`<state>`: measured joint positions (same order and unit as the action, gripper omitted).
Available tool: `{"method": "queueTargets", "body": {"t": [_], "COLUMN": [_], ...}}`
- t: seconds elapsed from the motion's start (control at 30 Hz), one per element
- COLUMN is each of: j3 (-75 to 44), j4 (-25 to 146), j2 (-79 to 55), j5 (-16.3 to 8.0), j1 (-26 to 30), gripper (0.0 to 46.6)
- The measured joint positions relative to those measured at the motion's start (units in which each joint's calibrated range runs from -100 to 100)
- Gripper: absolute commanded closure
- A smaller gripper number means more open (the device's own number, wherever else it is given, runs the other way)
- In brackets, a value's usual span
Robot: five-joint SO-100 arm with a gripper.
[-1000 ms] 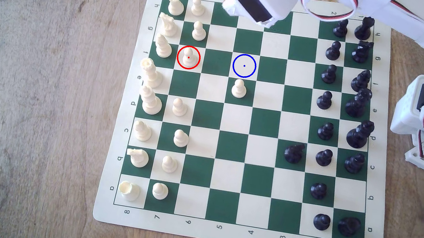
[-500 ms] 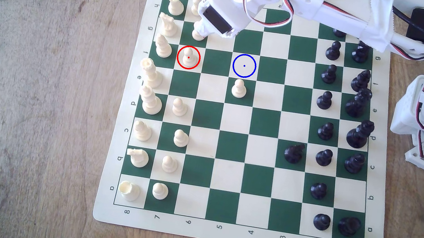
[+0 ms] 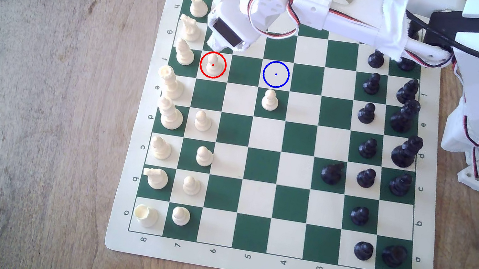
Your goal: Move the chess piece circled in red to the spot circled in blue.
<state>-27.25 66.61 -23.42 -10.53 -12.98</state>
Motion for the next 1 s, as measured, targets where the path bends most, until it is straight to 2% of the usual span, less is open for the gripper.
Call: {"method": "queueTargets", "body": {"t": [0.2, 1.0], "j3": [-3.98, -10.39], "j4": [-0.32, -1.12], "j2": [-4.19, -12.99], "j5": [-0.73, -0.73], "j1": [0.29, 0.52], "gripper": [35.7, 34.3]}}
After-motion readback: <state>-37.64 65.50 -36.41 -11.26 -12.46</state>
